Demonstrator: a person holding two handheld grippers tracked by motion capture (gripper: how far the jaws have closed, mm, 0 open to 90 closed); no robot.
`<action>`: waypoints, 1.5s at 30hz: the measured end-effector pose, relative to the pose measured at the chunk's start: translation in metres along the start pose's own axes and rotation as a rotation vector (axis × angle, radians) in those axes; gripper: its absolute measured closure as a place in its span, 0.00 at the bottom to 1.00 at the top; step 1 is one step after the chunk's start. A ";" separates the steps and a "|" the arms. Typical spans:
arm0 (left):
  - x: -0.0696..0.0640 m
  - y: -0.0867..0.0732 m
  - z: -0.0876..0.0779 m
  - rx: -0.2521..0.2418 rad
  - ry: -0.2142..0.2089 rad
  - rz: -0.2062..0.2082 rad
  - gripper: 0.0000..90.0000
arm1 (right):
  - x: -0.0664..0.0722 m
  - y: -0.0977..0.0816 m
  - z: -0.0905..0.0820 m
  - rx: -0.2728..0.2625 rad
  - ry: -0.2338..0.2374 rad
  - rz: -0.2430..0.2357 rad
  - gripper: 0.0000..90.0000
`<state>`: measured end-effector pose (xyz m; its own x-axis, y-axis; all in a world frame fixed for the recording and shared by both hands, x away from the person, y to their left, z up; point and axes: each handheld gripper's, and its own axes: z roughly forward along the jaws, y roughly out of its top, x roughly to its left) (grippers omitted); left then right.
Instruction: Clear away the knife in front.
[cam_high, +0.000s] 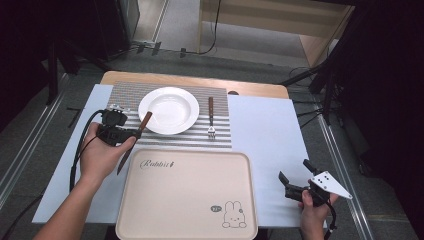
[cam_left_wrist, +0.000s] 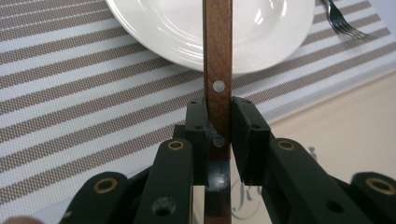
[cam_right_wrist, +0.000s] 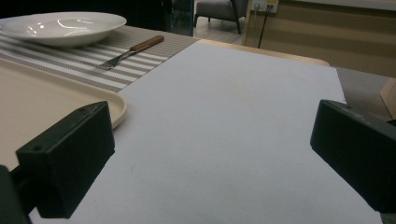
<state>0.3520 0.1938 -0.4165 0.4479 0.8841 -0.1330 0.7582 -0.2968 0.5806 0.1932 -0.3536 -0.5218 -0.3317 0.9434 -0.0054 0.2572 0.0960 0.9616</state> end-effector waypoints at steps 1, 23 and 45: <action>-0.001 -0.002 -0.001 -0.002 -0.006 0.000 0.85 | 0.000 0.000 0.000 0.000 0.000 -0.001 0.00; -0.033 -0.054 -0.002 0.015 -0.082 -0.010 0.85 | 0.001 0.000 0.000 0.005 -0.003 -0.002 0.00; -0.045 -0.098 0.009 0.055 -0.101 -0.054 0.85 | 0.001 0.000 0.000 0.010 -0.006 -0.008 0.00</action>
<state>0.2622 0.1798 -0.4747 0.4494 0.8591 -0.2447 0.8059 -0.2717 0.5260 0.1932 -0.3522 -0.5221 -0.3281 0.9445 -0.0149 0.2632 0.1065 0.9588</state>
